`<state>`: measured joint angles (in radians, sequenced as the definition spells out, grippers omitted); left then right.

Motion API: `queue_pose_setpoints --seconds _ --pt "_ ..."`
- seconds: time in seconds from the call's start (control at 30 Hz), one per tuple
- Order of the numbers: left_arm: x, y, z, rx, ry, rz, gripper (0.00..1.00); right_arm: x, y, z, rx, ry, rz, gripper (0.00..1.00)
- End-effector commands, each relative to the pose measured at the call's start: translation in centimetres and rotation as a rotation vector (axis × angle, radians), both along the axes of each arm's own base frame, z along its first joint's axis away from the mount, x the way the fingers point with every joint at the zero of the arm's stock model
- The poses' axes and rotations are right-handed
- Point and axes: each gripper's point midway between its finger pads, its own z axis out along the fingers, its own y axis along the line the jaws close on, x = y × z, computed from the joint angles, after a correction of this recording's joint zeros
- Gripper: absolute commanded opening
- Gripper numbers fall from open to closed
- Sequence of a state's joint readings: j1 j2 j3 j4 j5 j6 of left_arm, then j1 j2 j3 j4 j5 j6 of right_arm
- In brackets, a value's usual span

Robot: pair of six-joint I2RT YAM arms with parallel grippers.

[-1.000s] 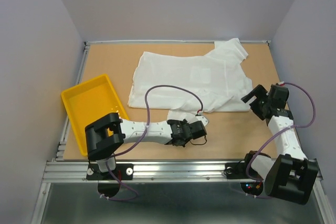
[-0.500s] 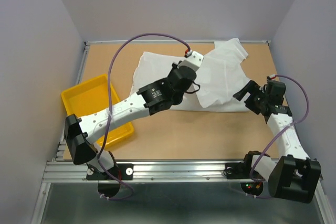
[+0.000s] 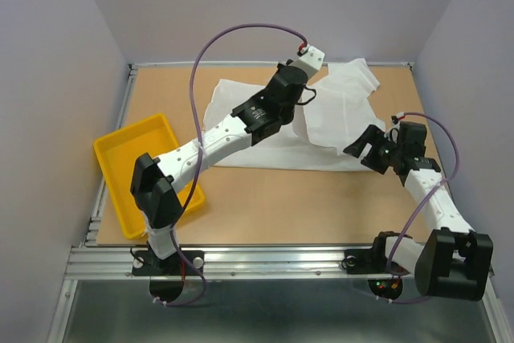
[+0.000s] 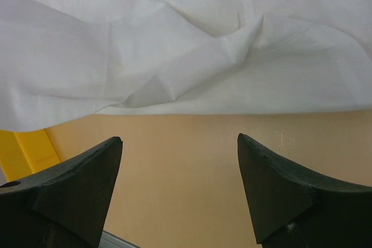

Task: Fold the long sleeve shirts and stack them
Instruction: Fold the shirt

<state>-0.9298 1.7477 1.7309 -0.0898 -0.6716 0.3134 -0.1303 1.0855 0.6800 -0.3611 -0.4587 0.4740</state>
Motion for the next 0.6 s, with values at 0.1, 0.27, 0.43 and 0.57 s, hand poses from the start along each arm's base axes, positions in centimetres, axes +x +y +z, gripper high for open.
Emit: queue_pose_setpoints --seconds 0.1,0.27,0.43,0.57 --pt "2.7 0.9 4.6 -0.143 -0.083 0.052 0.0 2.3 1.4 2.8 -0.009 -0.112 0.075 0.83" --pt "4.6 2.3 4.8 -0.181 -0.083 0.149 0.0 2.5 3.4 2.3 0.003 -0.095 0.148 0.7" --pt "5.9 2.2 5.6 -0.239 -0.081 0.164 0.0 3.1 5.9 1.5 0.036 -0.073 0.209 0.56" --pt "5.8 1.5 6.7 -0.256 -0.1 0.114 0.0 5.6 6.1 1.1 0.065 -0.082 0.172 0.43"
